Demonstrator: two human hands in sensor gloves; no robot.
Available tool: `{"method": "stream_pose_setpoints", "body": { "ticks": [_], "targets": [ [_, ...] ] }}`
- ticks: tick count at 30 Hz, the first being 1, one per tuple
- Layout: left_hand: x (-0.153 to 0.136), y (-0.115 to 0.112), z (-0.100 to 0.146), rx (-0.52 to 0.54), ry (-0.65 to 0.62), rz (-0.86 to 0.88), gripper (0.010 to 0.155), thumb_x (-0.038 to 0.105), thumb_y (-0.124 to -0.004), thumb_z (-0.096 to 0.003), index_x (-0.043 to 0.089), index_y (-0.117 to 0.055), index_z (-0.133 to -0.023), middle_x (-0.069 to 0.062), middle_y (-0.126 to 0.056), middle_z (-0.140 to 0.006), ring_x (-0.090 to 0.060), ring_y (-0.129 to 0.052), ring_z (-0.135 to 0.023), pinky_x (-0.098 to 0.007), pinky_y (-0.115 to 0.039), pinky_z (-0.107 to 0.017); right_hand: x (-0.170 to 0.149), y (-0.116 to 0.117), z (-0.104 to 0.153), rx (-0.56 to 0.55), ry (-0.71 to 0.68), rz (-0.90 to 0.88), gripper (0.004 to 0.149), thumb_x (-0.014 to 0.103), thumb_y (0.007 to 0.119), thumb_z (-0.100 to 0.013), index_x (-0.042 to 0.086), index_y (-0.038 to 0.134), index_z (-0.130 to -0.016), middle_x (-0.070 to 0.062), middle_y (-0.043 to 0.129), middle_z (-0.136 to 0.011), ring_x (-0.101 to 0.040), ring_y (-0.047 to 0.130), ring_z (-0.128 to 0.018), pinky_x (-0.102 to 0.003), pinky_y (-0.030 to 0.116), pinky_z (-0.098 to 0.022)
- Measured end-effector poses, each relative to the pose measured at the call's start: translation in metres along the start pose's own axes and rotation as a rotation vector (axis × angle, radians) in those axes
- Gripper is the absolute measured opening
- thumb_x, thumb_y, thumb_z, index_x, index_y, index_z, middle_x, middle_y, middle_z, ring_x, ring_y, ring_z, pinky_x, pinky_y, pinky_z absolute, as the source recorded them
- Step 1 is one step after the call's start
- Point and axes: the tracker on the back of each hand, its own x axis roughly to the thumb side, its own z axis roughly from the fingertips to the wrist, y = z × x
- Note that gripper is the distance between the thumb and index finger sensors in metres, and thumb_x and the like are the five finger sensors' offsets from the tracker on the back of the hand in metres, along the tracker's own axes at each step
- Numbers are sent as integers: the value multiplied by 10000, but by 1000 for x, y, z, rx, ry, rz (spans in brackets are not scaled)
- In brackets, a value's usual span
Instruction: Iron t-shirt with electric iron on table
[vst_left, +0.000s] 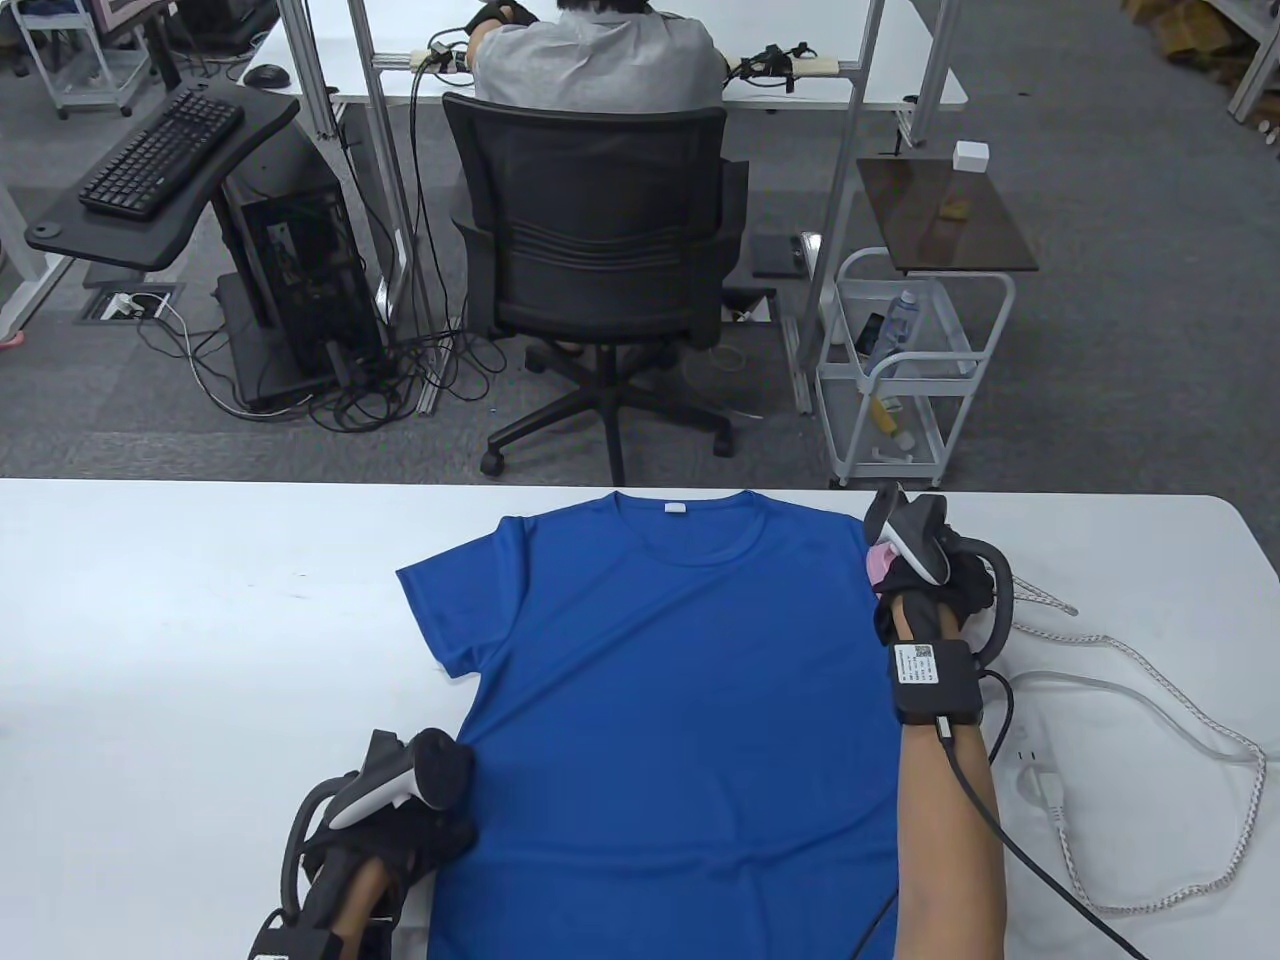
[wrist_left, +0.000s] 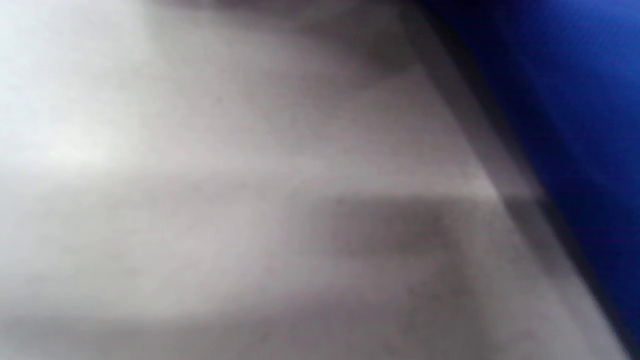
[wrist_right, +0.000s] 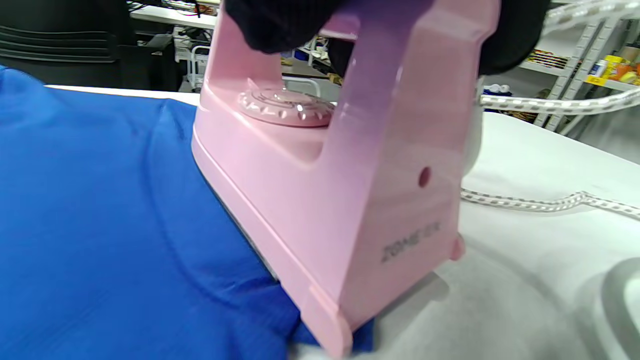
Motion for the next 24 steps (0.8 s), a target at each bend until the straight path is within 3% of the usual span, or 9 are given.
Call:
{"method": "stream_pose_setpoints", "body": {
  "ticks": [7, 11, 16, 20, 24],
  "targets": [
    [0, 0, 0, 0, 1, 0, 784, 561, -577, -474, 393, -93, -1067, -12, -14, -1141, -363, -74, -1079, -638, -239, -758, -15, 1, -7, -11, 75, 47, 722, 222, 744, -432, 277, 404, -1066, -185, 772, -963, -428, 898, -755, -533, 777, -566],
    [0, 1, 1, 2, 16, -28, 784, 570, -573, -472, 398, -93, -1068, -5, -19, -1146, -361, -93, -1086, -635, -252, -762, -13, -16, 11, -127, 2, 142, 717, 223, 746, -432, 284, 417, -1066, -180, 767, -966, -427, 892, -762, -539, 770, -572],
    [3, 2, 3, 16, 36, -58, 781, 571, -570, -470, 389, -108, -1074, -15, -49, -1157, -381, -144, -1094, -629, -278, -764, -4, -37, 39, -126, -137, 0, 717, 221, 749, -432, 277, 420, -1067, -180, 765, -967, -428, 892, -762, -541, 769, -572],
    [2, 1, 4, 14, 47, -73, 783, 570, -571, -470, 381, -112, -1076, -14, -60, -1160, -385, -163, -1097, -629, -285, -765, 12, -22, 60, -101, -279, 48, 725, 230, 745, -424, 281, 411, -1066, -173, 766, -964, -414, 900, -757, -528, 780, -568],
    [0, 0, 6, 10, 52, -58, 782, 568, -573, -471, 383, -111, -1074, -8, -54, -1158, -379, -155, -1097, -630, -283, -766, 16, 6, 63, -37, -262, 90, 743, 234, 745, -409, 280, 393, -1062, -153, 761, -963, -397, 909, -756, -518, 792, -566]
  ]
}}
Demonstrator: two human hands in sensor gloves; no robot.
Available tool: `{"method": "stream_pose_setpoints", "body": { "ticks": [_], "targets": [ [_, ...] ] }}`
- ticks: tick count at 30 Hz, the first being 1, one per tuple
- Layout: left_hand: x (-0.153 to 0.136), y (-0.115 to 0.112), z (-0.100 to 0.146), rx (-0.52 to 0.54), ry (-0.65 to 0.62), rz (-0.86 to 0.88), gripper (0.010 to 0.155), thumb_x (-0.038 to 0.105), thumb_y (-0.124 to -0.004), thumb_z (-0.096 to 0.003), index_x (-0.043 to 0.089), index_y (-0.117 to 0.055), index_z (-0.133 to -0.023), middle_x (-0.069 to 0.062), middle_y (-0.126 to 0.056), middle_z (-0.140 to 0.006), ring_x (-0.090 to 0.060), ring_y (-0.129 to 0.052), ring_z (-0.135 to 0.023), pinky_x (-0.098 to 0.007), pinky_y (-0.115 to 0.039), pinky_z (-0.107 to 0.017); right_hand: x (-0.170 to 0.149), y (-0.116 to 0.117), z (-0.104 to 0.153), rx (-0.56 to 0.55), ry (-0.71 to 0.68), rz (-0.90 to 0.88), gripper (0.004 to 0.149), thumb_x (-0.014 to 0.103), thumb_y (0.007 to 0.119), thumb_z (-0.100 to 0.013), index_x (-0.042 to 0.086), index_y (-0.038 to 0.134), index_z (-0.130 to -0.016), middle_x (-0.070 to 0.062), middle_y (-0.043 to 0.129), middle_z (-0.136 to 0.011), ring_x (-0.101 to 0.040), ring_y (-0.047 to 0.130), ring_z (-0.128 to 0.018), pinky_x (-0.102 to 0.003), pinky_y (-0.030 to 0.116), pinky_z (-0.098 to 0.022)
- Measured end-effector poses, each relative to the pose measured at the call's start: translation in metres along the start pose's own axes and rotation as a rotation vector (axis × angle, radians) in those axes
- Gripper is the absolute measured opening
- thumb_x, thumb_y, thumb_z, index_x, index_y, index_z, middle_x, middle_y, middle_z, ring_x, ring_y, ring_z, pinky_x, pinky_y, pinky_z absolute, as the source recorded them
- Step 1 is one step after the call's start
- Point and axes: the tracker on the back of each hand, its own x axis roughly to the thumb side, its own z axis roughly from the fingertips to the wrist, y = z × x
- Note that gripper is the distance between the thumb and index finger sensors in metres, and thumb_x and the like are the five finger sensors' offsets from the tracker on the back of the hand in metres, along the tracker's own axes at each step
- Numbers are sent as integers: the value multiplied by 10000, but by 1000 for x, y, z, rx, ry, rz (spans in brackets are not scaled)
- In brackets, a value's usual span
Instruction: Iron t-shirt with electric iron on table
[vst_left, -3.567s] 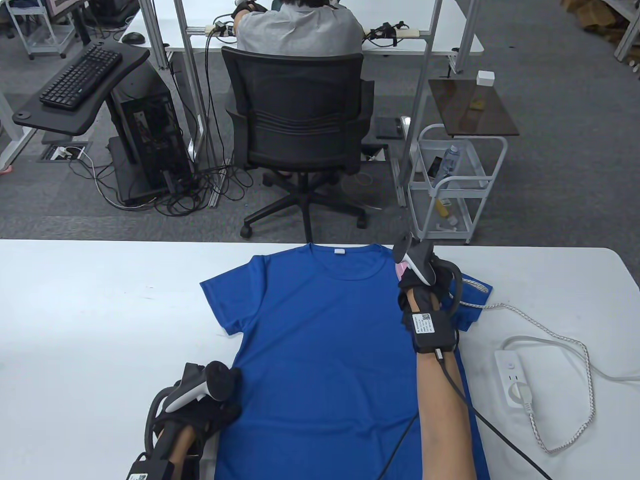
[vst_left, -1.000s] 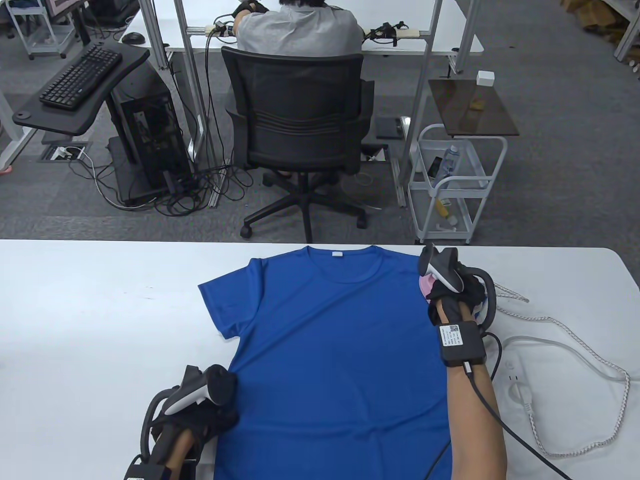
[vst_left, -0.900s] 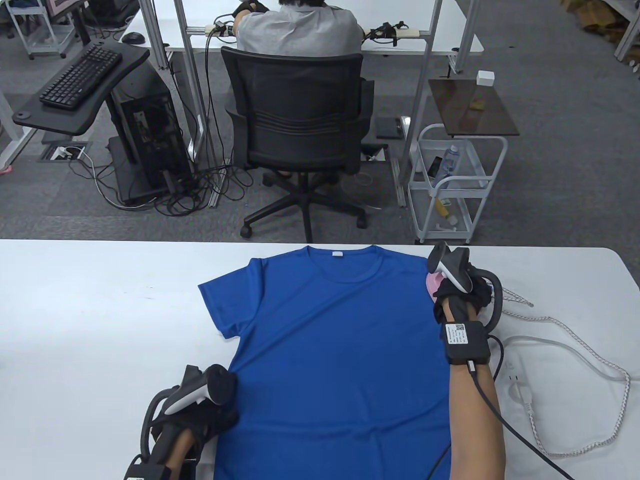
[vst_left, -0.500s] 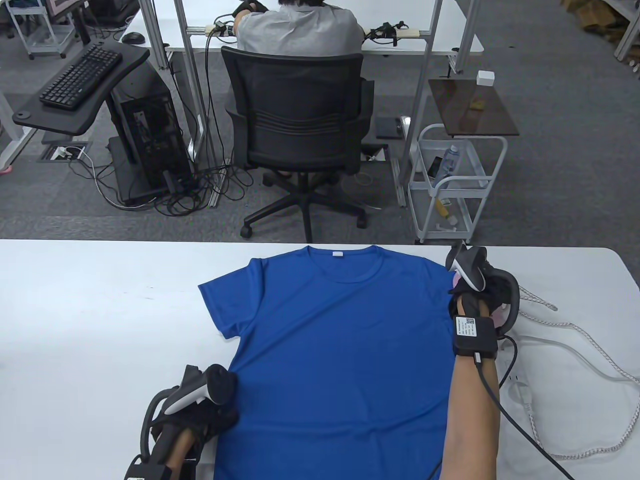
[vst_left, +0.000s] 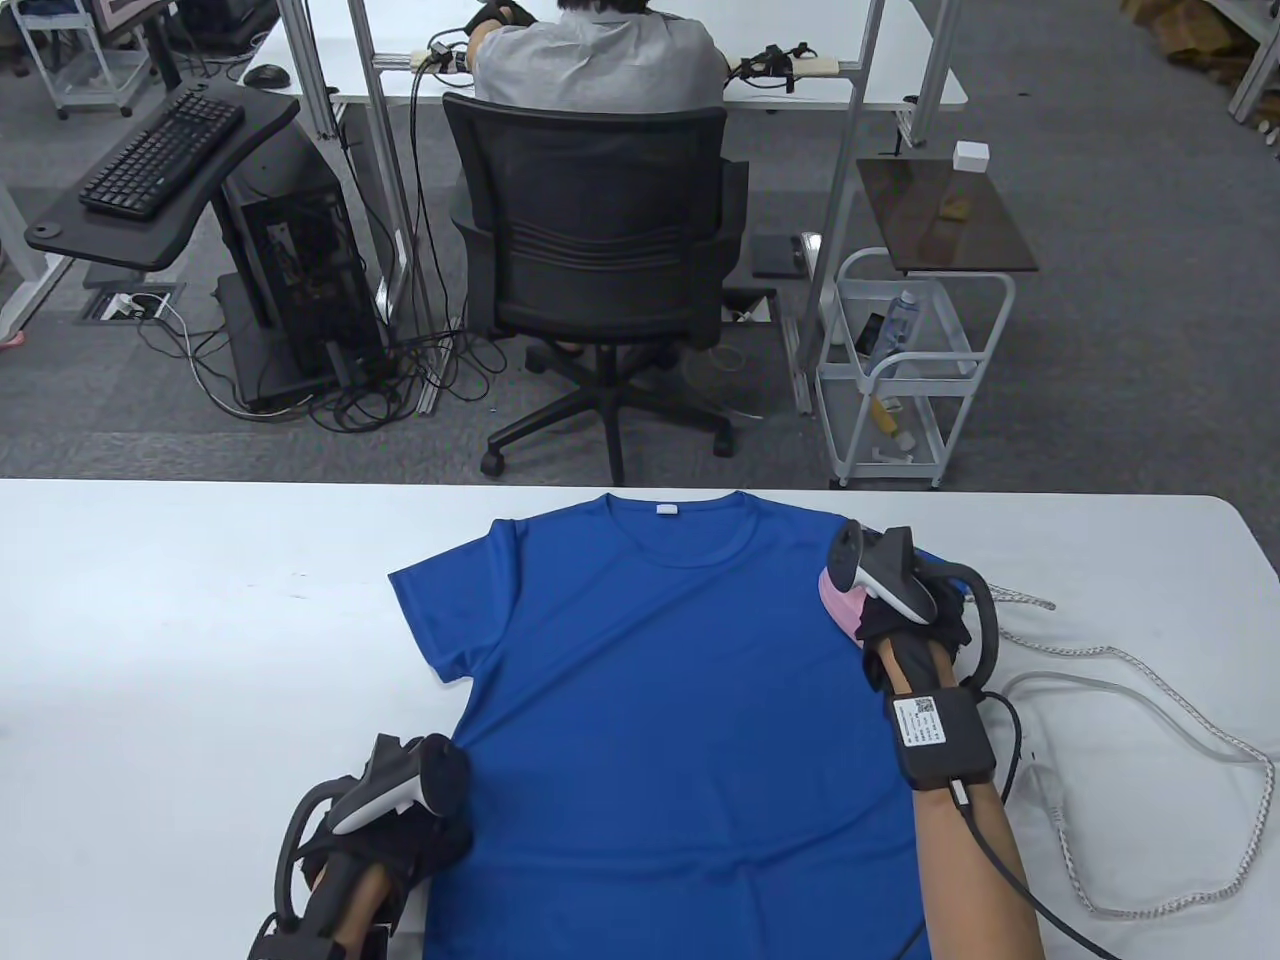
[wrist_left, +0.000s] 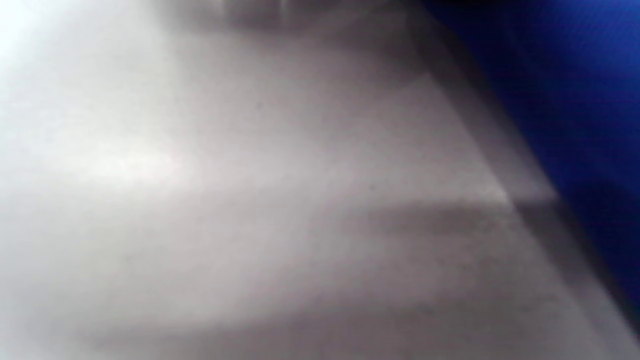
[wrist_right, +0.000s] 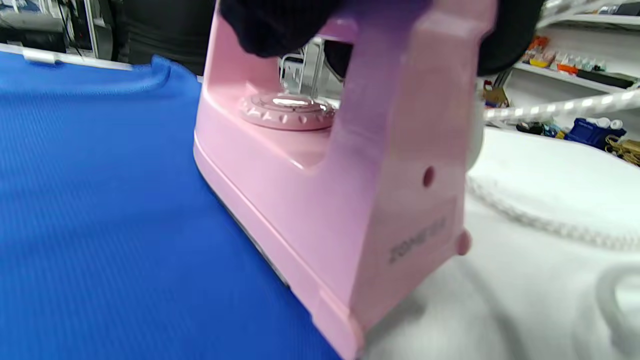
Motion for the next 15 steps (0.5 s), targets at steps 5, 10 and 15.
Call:
{"method": "stream_pose_setpoints", "body": {
  "ticks": [5, 10, 15],
  "targets": [
    [0, 0, 0, -17, 4, 7, 782, 568, -575, -472, 388, -105, -1070, -4, -43, -1154, -374, -142, -1096, -631, -276, -768, -14, 0, -10, -31, 70, -32, 739, 236, 763, -393, 293, 439, -1055, -146, 799, -951, -392, 940, -734, -510, 816, -550],
    [-1, 0, 0, -25, 2, 13, 783, 572, -570, -471, 395, -92, -1066, 4, -28, -1148, -366, -123, -1092, -630, -270, -769, -24, 3, -23, -63, 142, -4, 731, 234, 765, -388, 295, 458, -1049, -152, 823, -939, -395, 956, -721, -511, 827, -541],
    [-9, 1, -3, -29, -6, 25, 786, 580, -575, -463, 424, -88, -1059, 55, -19, -1138, -322, -100, -1094, -633, -253, -770, -38, 4, -42, -63, 201, -30, 730, 234, 771, -381, 314, 470, -1041, -141, 829, -938, -392, 959, -727, -511, 827, -548]
  ]
}}
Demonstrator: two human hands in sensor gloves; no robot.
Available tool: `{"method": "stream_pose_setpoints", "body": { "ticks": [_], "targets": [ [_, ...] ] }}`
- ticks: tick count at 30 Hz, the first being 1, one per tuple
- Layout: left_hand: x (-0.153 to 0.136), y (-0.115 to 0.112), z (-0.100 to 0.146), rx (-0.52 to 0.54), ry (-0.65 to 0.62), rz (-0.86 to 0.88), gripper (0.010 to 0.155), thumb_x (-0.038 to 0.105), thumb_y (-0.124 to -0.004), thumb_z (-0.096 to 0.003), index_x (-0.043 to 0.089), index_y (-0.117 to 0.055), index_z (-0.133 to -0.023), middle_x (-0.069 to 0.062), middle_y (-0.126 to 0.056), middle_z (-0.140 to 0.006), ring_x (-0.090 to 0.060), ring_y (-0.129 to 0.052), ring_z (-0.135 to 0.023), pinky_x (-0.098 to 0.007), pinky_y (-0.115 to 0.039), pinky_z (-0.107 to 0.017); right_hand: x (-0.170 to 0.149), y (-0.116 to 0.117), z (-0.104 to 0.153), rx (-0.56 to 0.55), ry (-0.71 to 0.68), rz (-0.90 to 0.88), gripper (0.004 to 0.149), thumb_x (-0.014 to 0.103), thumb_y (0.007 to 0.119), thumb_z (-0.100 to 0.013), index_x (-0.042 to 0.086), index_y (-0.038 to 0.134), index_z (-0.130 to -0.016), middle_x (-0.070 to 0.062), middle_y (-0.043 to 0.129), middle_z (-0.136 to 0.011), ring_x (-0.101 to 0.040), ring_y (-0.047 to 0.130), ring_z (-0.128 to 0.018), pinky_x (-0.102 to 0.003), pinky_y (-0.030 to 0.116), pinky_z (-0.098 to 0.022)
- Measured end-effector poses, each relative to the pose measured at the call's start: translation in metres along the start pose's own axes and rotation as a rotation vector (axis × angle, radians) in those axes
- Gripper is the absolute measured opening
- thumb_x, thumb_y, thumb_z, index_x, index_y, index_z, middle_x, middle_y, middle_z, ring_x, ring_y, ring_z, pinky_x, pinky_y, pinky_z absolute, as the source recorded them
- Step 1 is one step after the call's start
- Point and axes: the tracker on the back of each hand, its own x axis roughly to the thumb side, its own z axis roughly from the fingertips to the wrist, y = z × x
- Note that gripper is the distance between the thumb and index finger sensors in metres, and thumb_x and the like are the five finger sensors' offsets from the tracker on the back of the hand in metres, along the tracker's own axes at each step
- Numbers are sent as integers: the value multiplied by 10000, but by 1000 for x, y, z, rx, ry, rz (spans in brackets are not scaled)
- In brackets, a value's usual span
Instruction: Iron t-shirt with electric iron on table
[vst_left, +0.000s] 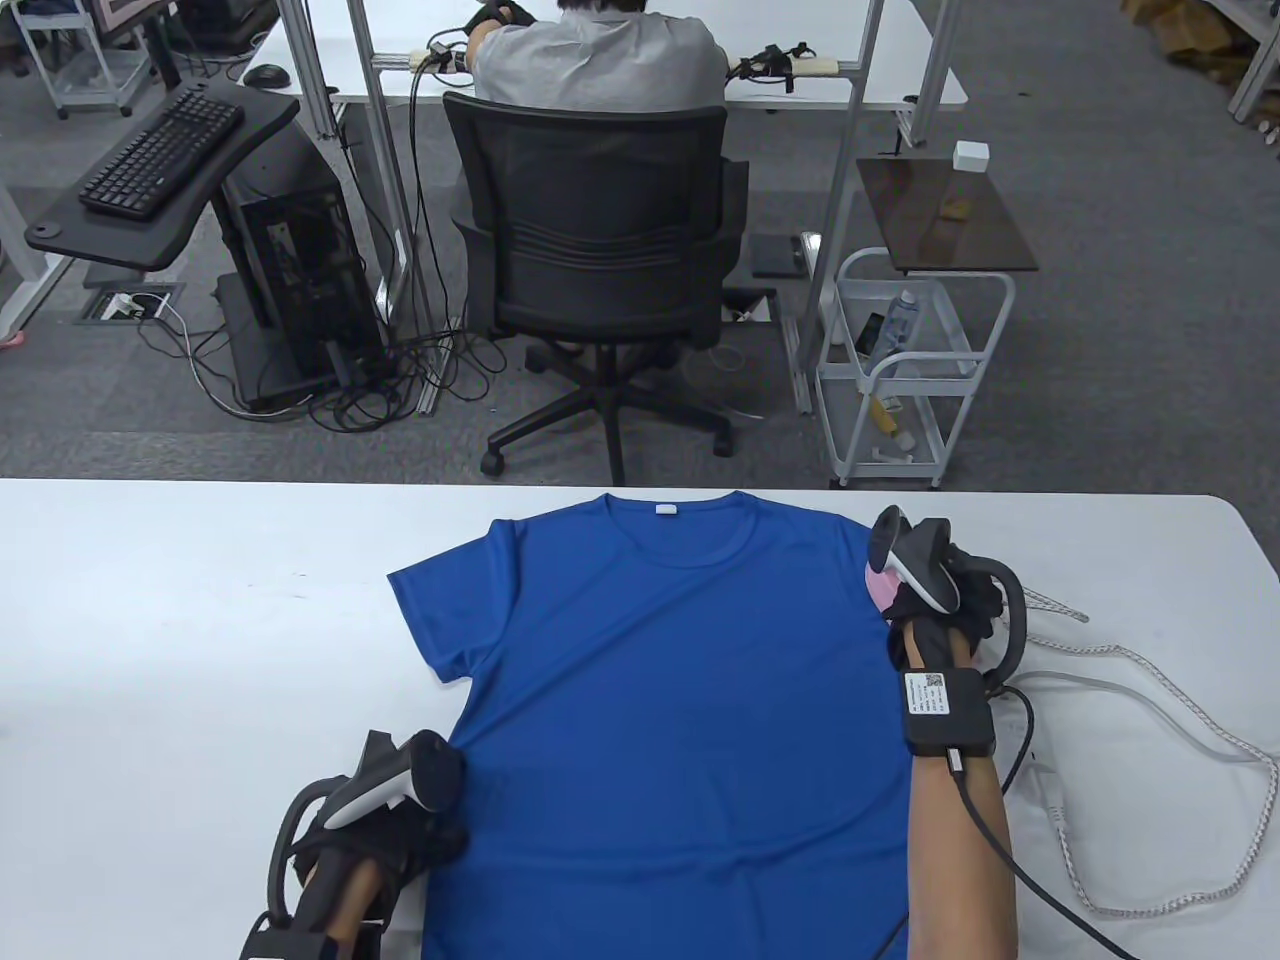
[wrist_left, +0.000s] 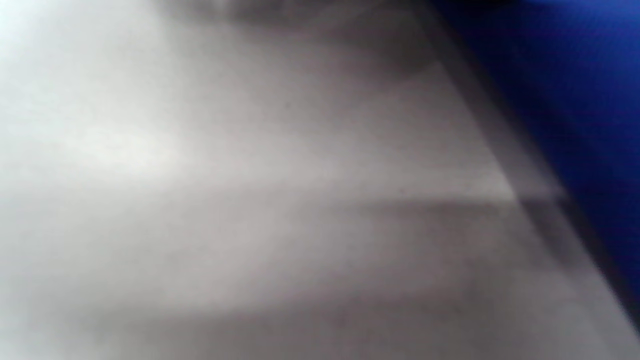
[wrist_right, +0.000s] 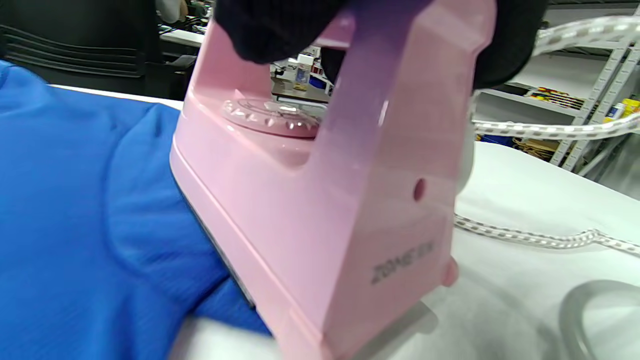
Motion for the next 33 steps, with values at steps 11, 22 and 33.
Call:
{"method": "stream_pose_setpoints", "body": {
  "ticks": [11, 22, 33],
  "targets": [
    [-6, 0, -3, 4, -22, 42, 787, 568, -586, -463, 430, -90, -1057, 52, -5, -1135, -324, -64, -1086, -638, -233, -767, -23, -16, -9, -43, 13, -96, 810, 231, 808, -367, 215, 415, -1076, -120, 797, -931, -380, 933, -746, -524, 816, -553],
    [-4, -1, -3, 13, -20, 43, 785, 555, -586, -463, 419, -96, -1060, 37, -14, -1139, -341, -72, -1087, -636, -244, -766, -60, -25, -4, 37, 77, -478, 649, 202, 855, -368, 85, 554, -931, -151, 688, -895, -382, 859, -779, -576, 788, -567],
    [-3, 0, -3, 5, -17, 30, 788, 554, -585, -463, 410, -90, -1059, 24, -14, -1137, -356, -78, -1084, -631, -251, -769, -86, 11, -26, 23, 301, -599, 648, 223, 834, -373, 79, 525, -923, -169, 658, -914, -362, 871, -788, -542, 814, -570]
  ]
}}
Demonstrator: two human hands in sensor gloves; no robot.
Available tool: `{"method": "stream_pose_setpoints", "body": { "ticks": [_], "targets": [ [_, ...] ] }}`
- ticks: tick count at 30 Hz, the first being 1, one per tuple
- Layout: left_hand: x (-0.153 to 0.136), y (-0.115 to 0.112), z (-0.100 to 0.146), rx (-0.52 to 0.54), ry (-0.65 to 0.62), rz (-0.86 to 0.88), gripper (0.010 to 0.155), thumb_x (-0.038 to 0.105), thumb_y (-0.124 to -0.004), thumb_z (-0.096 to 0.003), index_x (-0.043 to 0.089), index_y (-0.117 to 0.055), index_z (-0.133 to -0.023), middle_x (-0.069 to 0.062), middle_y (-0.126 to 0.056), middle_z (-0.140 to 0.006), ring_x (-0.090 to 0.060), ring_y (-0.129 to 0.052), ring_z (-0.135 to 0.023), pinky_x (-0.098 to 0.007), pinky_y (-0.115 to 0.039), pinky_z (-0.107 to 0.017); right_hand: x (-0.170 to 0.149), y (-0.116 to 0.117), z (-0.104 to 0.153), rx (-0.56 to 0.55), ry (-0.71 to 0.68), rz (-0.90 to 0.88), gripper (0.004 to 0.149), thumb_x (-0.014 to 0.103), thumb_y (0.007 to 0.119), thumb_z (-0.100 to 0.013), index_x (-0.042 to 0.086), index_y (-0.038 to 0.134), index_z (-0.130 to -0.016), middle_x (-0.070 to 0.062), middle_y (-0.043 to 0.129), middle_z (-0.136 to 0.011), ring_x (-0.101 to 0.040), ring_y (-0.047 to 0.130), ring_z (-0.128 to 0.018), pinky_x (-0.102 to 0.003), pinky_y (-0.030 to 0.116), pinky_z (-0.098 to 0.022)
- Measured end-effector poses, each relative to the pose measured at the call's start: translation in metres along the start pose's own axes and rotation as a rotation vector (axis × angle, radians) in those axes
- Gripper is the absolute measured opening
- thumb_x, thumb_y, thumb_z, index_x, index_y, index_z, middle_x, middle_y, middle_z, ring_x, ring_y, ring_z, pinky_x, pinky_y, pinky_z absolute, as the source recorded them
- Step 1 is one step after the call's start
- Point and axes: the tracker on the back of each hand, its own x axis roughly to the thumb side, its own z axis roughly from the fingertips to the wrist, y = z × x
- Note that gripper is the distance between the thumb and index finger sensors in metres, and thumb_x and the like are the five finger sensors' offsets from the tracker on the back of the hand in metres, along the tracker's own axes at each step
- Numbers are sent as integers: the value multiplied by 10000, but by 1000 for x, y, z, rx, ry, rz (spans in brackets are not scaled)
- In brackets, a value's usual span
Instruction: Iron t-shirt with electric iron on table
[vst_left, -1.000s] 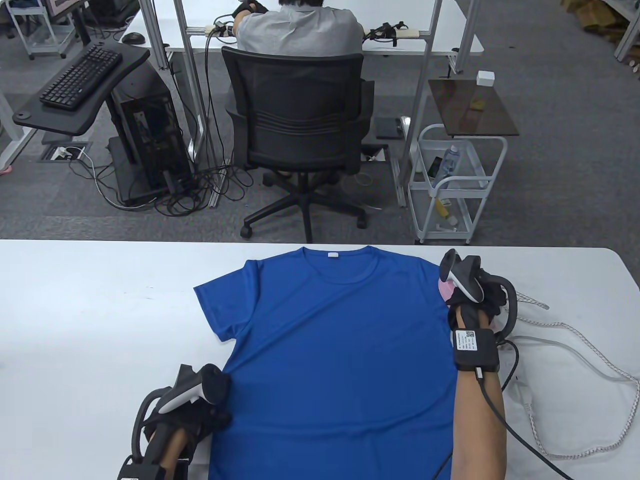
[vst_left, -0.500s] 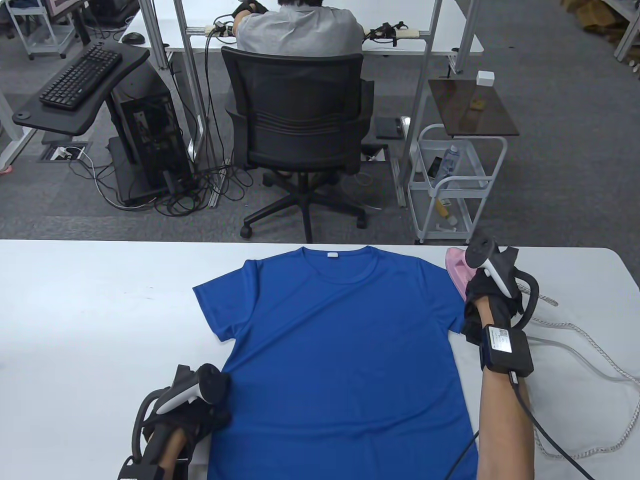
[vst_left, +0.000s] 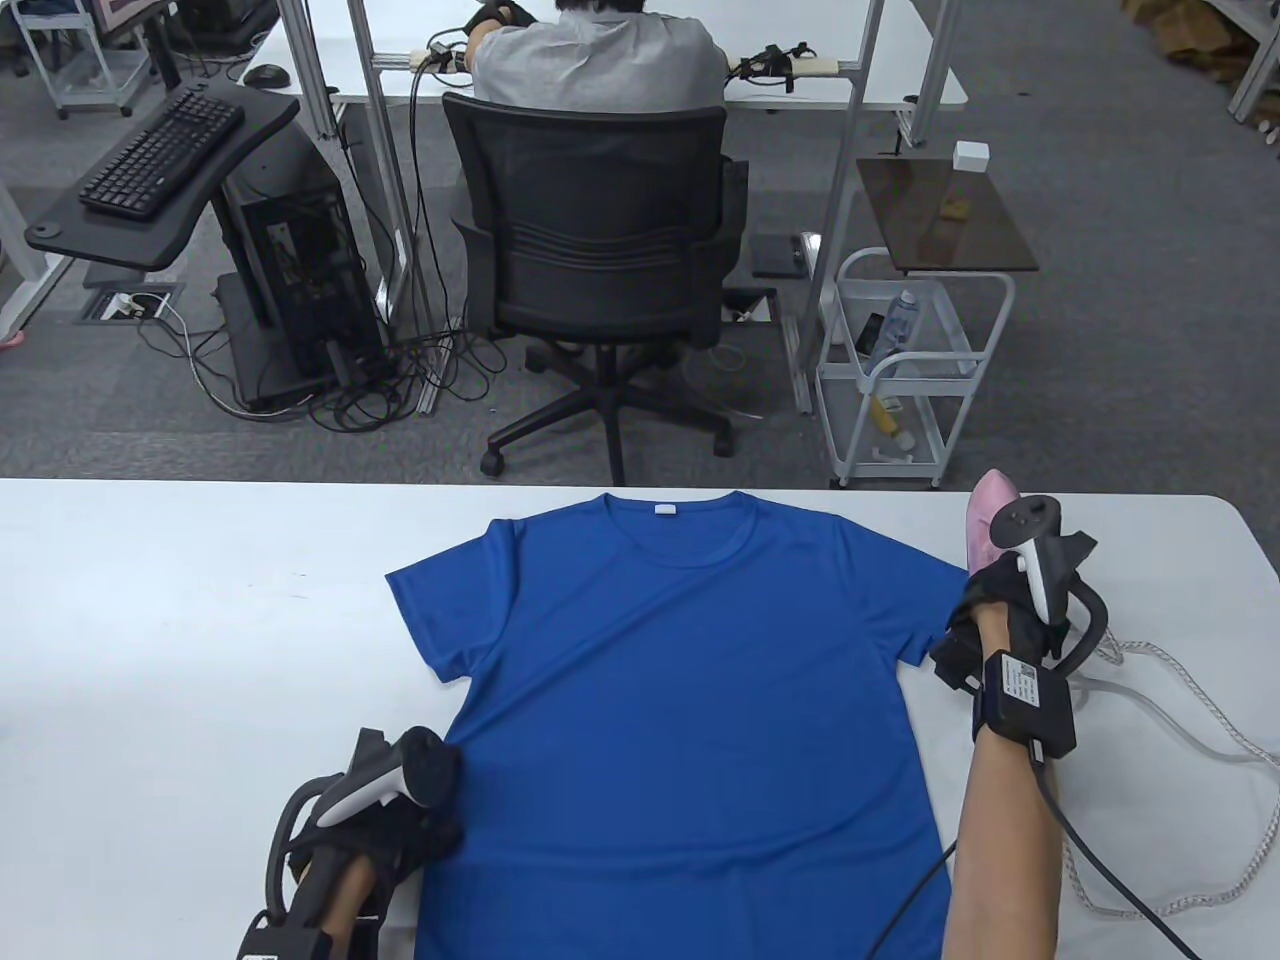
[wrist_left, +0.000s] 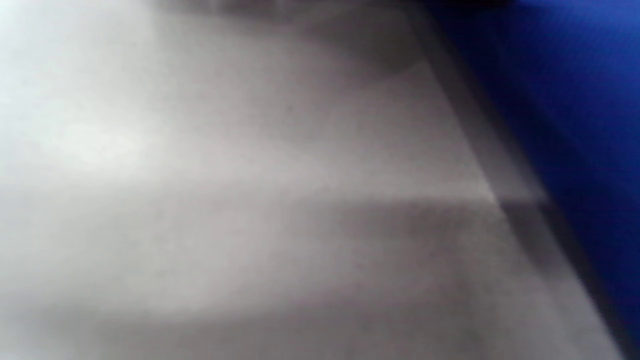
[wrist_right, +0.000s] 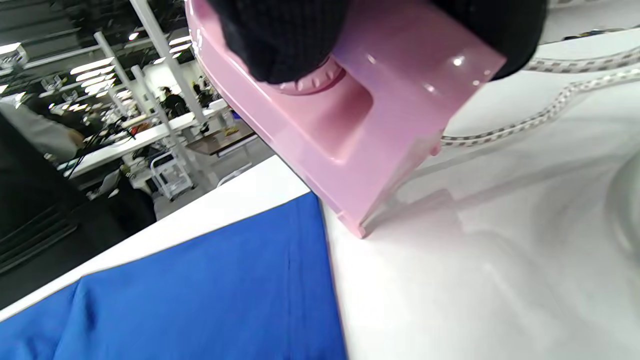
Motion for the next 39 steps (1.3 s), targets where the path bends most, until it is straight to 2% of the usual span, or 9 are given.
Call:
{"method": "stream_pose_setpoints", "body": {
  "ticks": [7, 11, 19, 23, 35, 38, 39],
  "targets": [
    [1, 1, 0, -6, -1, -8, 791, 554, -586, -464, 408, -87, -1059, 16, -12, -1137, -365, -81, -1083, -628, -256, -771, -25, 8, -15, -42, 101, -195, 636, 239, 866, -335, 114, 575, -887, -146, 704, -900, -323, 915, -780, -479, 863, -551],
    [1, 2, -1, -10, -6, -6, 793, 555, -590, -465, 408, -86, -1059, 13, -10, -1135, -368, -78, -1080, -626, -252, -771, -29, 10, -16, -62, 138, -186, 625, 239, 868, -337, 131, 577, -880, -141, 690, -914, -331, 896, -796, -480, 847, -560],
    [2, 1, -1, -9, -8, 3, 794, 554, -591, -466, 407, -86, -1061, 11, -8, -1136, -372, -72, -1078, -627, -247, -769, -46, 15, 3, -36, 188, -260, 588, 292, 888, -376, 116, 652, -886, -189, 724, -923, -420, 895, -777, -529, 819, -556],
    [2, 1, -1, -2, -12, 4, 793, 553, -589, -467, 403, -89, -1063, 8, -8, -1138, -375, -74, -1078, -629, -247, -767, -55, 15, 18, -24, 203, -287, 633, 294, 869, -399, 68, 644, -945, -244, 706, -945, -469, 874, -775, -554, 798, -558],
    [1, 0, -1, 12, -17, 17, 790, 549, -589, -469, 399, -96, -1068, 5, -16, -1143, -375, -74, -1080, -630, -244, -765, -53, -11, 53, -43, 108, -173, 744, 330, 829, -428, -1, 552, -1034, -327, 605, -1001, -519, 804, -814, -593, 747, -580],
    [1, -1, -1, 13, -22, 28, 791, 549, -590, -468, 401, -95, -1067, 7, -11, -1141, -373, -65, -1077, -632, -234, -762, -53, -22, 60, -58, 91, -127, 721, 352, 799, -449, 3, 566, -1035, -327, 615, -1002, -522, 808, -815, -594, 748, -582],
    [1, -1, -1, 13, -22, 29, 790, 549, -589, -469, 402, -95, -1067, 9, -9, -1141, -372, -63, -1076, -631, -231, -762, -53, -26, 61, -59, 87, -109, 680, 354, 788, -456, 17, 616, -1022, -316, 661, -990, -511, 838, -801, -589, 761, -576]
  ]
}}
